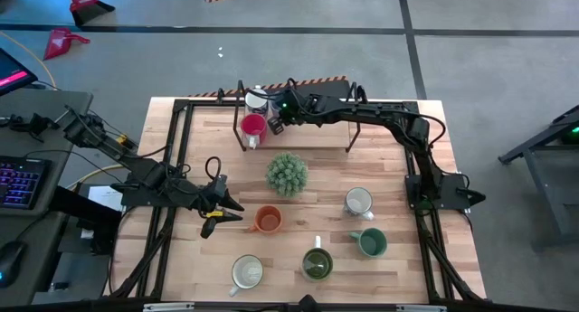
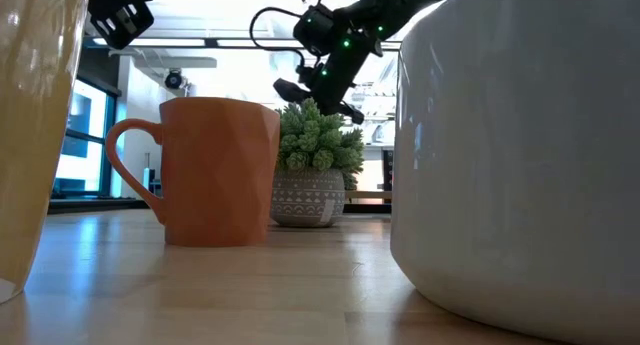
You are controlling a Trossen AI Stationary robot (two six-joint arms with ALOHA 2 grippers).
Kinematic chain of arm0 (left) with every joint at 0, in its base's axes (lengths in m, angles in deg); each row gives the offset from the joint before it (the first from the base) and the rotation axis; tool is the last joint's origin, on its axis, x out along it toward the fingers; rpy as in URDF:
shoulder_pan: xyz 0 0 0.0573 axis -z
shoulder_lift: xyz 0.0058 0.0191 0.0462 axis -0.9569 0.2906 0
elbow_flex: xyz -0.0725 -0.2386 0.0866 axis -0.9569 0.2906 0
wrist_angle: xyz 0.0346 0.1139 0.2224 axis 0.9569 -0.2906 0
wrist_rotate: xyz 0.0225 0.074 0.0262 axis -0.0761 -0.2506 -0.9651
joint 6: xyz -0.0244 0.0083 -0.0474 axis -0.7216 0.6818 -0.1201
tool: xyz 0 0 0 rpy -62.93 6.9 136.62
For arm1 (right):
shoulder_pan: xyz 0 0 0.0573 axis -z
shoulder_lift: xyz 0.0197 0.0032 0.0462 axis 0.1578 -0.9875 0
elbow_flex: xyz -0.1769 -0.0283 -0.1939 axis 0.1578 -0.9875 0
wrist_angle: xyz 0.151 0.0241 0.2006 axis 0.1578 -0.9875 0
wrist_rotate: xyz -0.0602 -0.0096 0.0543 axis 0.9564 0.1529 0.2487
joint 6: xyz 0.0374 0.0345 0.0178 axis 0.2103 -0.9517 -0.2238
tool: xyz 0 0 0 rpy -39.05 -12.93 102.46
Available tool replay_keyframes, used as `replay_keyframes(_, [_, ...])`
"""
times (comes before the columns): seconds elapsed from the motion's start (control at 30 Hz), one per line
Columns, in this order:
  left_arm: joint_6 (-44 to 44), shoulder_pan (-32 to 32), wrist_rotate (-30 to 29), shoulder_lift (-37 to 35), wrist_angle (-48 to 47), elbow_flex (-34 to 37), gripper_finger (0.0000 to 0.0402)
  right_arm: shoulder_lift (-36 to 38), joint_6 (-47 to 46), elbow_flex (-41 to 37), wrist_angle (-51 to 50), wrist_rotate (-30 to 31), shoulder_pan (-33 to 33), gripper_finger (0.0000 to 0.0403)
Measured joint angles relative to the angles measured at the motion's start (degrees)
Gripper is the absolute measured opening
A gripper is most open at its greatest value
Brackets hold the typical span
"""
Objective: Place coffee mugs
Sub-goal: Adjust the blue mug on the shelf, then put the orange mug on the shelf
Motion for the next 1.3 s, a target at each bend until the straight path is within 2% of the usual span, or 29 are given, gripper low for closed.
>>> replay_keyframes(0.27, [0.00, 0.02, 0.00, 0.01, -0.01, 0.00, 0.0121, 0.00, 0.13, 0.00, 0.78, -3.50, -0.44, 0.0000])
replay_keyframes(0.47, [-0.02, 0.02, 0.00, 0.02, -0.07, 0.00, 0.0121, 1.23, 0.54, 0.00, -2.02, -9.30, -2.67, 0.0000])
replay_keyframes(0.67, [-0.02, 0.00, 0.00, 0.01, -0.09, 0.00, 0.0121, 8.61, 5.14, 0.02, -11.82, -3.23, -7.09, 0.0000])
replay_keyframes(0.9, [0.14, -0.03, 0.00, 0.00, -1.70, 0.00, 0.0121, 19.08, 8.20, -0.82, -30.76, 1.42, -13.50, 0.0000])
replay_keyframes(0.97, [-0.17, -0.03, 0.00, 0.00, -2.86, 0.00, 0.0121, 23.06, 8.51, -4.01, -34.69, 1.38, -15.64, 0.0000])
replay_keyframes(1.1, [-0.13, -0.03, -0.03, 0.02, -3.29, 0.00, 0.0121, 35.00, 3.09, -16.43, -33.97, 1.29, -20.22, 0.0000])
replay_keyframes(1.3, [-0.16, -0.51, -0.61, 0.02, -3.18, 0.00, 0.0121, 57.72, -6.51, -40.45, -19.37, 2.83, -28.70, 0.0000])
